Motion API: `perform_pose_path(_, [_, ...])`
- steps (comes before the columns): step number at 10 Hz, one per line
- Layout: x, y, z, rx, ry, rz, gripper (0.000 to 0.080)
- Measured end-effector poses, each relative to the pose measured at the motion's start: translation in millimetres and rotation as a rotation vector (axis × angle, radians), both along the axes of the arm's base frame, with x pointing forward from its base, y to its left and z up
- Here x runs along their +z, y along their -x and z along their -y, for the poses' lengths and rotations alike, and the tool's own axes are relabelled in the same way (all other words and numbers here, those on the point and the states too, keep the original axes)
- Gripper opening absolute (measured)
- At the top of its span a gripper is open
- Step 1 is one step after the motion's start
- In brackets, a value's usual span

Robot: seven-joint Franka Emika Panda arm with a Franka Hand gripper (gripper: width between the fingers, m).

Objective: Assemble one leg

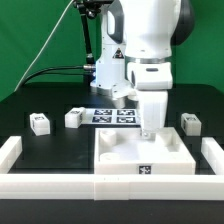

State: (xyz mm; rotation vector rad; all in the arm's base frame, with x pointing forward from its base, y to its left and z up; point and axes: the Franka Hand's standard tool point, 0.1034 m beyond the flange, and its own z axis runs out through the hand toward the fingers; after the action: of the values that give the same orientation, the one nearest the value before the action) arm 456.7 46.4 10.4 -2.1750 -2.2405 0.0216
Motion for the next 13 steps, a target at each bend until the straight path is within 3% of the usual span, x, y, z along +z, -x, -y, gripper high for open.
perform_pose_path(4, [0.2,-24.2,-30.7,-0.017,-0.011,0.029,0.0059])
perform_pose_path(6, [0.6,-36.5,-34.9,-0.021,-0.008,0.028,0.0059])
perform_pose_path(9, [0.4,-36.7,-35.0,-0.025,-0.002,0.012,0.006])
perform_pose_path(10, [0.2,-36.6,-34.7,-0.025,-0.002,0.011,0.0132])
perform_pose_path(11, [0.1,-36.5,-34.6,-0.025,-0.002,0.011,0.027])
perform_pose_path(12, [0.1,-36.4,-34.5,-0.025,-0.002,0.011,0.027])
perform_pose_path(13, [0.1,-36.4,-34.4,-0.026,-0.002,0.011,0.0451])
